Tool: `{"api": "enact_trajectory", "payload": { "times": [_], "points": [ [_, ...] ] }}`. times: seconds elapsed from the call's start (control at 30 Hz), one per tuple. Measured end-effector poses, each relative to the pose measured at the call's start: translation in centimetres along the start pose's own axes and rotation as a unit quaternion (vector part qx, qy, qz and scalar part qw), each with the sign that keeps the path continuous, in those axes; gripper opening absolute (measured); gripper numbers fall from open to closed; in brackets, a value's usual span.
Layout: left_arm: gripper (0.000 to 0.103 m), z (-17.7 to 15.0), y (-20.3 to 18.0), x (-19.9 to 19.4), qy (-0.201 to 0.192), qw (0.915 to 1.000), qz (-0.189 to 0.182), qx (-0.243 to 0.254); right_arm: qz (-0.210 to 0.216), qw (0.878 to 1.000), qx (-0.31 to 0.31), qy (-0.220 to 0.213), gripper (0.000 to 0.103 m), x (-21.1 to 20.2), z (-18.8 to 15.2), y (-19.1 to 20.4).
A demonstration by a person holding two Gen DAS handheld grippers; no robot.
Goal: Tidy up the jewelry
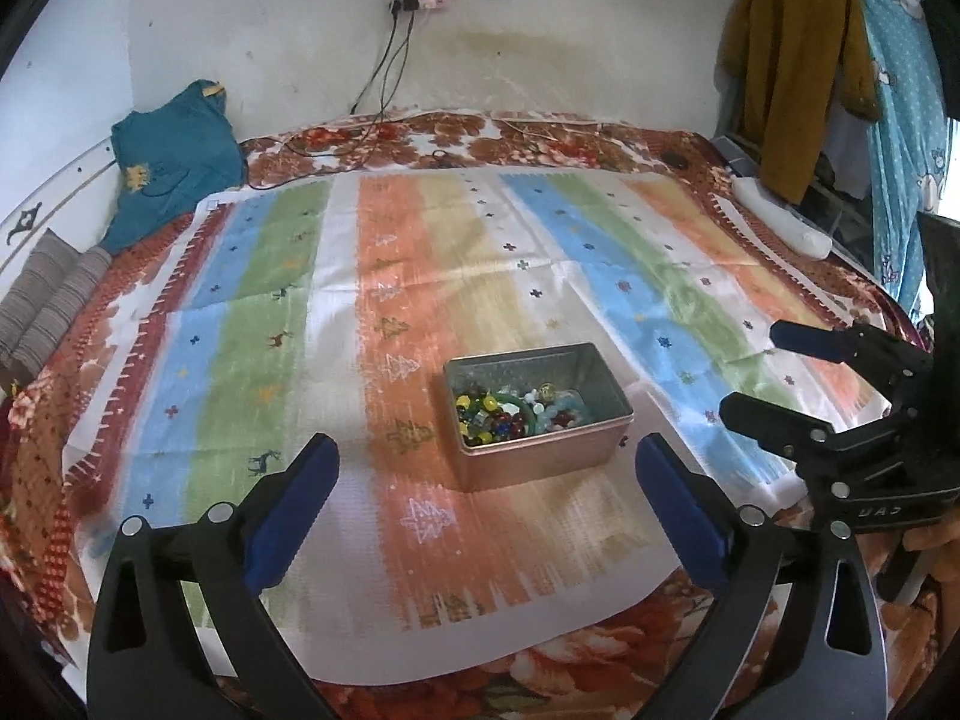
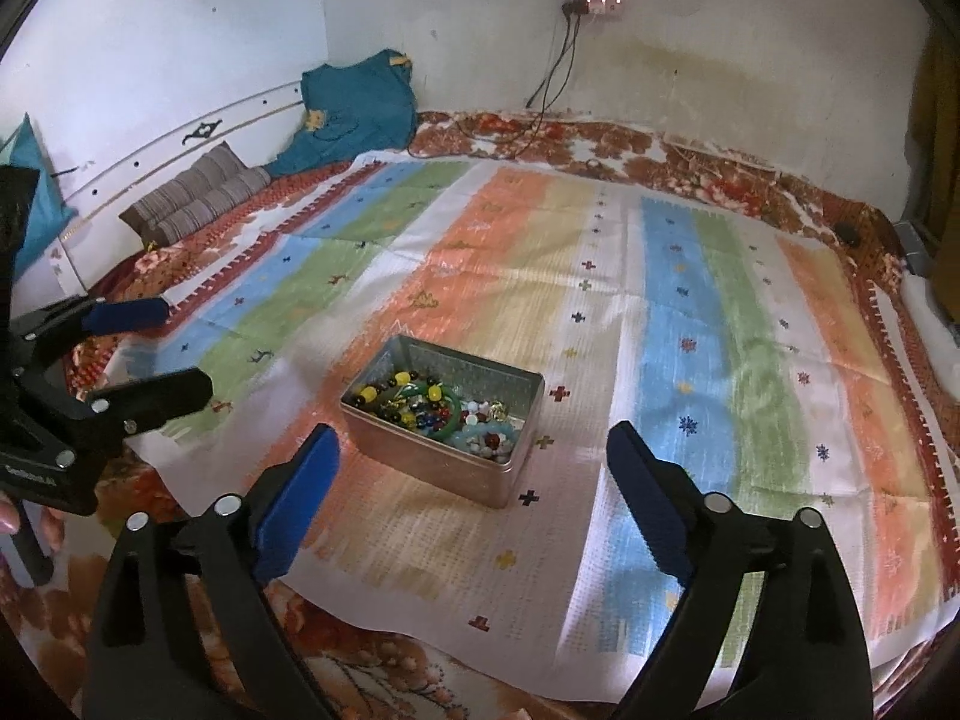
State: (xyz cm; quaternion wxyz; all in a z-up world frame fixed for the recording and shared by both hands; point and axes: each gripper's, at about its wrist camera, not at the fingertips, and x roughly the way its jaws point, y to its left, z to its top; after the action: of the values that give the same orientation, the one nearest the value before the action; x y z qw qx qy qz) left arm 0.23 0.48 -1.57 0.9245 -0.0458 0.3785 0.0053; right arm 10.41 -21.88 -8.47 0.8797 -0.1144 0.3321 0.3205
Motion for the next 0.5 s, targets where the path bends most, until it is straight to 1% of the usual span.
{"api": "enact_trajectory", "payload": {
  "times": [0.07,0.17,0.3,0.43,0.5],
  "points": [
    [0.097,-0.1,0.0,-0.2,-0.004,1.0,0.008,0.002,-0.001,1.0,0.0,-0.005,0.095,-0.2,-0.1,0.0],
    [0.097,-0.4,-0.2,-0.3,-0.004,0.9999,0.008,0.008,-0.003,1.0,-0.003,-0.009,0.096,-0.5,-0.2,0.2],
    [0.097,-0.7,-0.6,-0.4,-0.009,0.9995,0.02,0.021,-0.001,1.0,-0.005,-0.017,0.096,-0.9,-0.4,0.5],
    [0.097,-0.7,-0.6,-0.4,-0.009,0.9991,0.036,0.022,0.003,1.0,0.0,-0.022,0.097,-1.2,-0.5,0.4],
    [0.097,-0.7,-0.6,-0.4,-0.01,0.999,0.038,0.022,0.006,1.0,0.003,-0.023,0.097,-1.2,-0.5,0.3]
  ]
}}
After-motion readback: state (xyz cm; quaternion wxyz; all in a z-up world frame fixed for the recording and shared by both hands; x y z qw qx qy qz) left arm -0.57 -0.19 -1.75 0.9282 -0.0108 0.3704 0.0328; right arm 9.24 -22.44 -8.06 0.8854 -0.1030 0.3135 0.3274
